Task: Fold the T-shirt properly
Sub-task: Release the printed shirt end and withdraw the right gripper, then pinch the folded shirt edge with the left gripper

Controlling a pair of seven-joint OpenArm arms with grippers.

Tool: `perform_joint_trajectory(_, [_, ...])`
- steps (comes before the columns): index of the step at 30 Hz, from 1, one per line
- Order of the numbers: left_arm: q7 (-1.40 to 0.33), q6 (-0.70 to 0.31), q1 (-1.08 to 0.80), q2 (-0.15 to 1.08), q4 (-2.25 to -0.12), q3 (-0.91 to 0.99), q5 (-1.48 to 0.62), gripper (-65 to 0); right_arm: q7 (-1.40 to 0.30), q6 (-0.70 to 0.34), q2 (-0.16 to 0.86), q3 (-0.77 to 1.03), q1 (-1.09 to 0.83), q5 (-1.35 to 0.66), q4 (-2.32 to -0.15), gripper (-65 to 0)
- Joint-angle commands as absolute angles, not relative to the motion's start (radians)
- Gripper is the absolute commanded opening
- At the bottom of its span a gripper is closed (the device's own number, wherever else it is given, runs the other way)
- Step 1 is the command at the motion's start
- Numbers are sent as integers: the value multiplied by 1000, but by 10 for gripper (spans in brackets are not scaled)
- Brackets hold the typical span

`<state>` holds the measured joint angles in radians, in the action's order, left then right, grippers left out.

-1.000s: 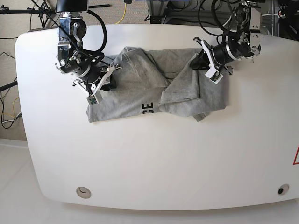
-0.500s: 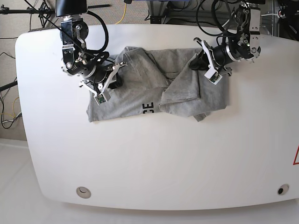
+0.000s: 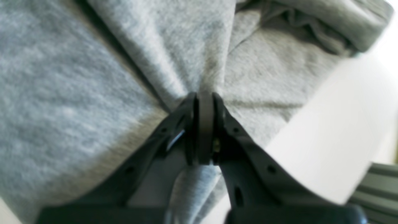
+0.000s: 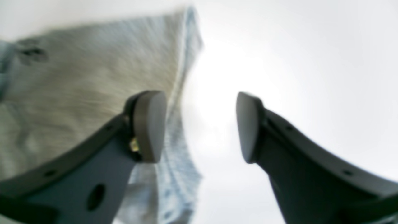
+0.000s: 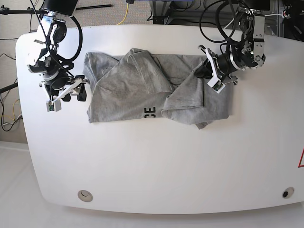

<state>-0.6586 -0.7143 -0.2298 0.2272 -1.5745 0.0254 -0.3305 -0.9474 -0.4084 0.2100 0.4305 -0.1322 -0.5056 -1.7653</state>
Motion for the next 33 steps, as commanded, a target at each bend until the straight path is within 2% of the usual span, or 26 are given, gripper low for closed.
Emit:
perform_joint_trajectory(1, [-678,-698,-231,237,-1580,29,-300,-650,-960,-416,209,492,-129,-571,-1800,-230])
perform_joint_trajectory(8, [-683,-698,-227,237,-1585,24,-304,-650,-990,-463,212,611,-164,-662,-1784,-181])
perform_joint_trajectory(9, [-661,-698,-211,220,-1603,22,-338,-645,-1007,-455,174,575,-163,-647,-1779,-195])
perform_joint_trajectory(12, [-661,-698,-179,220,-1639,24,-335,-645,-1007,-455,159,579,-163,-647,-1779,-195])
perform_joint_trajectory(23, [-739,-698,-183,220,-1770,27,-335,-645,-1007,-455,151,579,-165,-670,-1778,-195])
perform_joint_trajectory(33, [-739,-698,-170,180,-1770,186,-335,-645,-1007,-455,151,581,-166,-674,-1778,-195])
